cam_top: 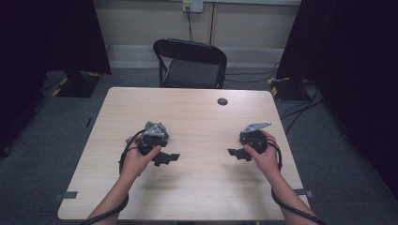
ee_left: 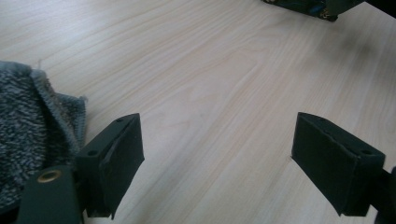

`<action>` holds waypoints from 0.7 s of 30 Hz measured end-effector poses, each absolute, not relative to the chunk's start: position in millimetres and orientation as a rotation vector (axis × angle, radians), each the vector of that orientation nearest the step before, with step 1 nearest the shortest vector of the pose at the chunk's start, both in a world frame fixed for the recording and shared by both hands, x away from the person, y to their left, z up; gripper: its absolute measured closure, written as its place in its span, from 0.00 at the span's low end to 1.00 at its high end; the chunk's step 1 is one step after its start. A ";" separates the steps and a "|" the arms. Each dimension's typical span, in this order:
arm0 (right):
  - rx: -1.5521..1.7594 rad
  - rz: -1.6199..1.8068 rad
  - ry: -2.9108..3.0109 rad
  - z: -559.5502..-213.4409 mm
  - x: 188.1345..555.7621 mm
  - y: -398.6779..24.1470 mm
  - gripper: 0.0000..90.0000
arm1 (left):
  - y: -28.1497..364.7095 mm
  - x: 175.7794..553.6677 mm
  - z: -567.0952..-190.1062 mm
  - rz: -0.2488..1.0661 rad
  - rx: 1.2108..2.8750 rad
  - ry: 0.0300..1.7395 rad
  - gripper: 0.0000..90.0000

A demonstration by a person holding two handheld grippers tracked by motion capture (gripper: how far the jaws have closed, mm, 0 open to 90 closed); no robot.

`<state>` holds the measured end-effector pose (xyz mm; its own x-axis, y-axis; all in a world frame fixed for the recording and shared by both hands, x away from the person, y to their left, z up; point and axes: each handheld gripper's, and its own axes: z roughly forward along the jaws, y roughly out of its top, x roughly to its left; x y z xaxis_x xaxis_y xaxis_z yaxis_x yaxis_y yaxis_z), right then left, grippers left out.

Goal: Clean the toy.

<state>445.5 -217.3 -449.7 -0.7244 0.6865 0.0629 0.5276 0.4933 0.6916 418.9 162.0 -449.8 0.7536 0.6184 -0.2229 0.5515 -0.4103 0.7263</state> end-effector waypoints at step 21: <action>0.944 1.036 2.587 -459.4 431.8 -193.1 0.18 | 149.4 409.3 -458.7 0.075 2.120 0.839 0.18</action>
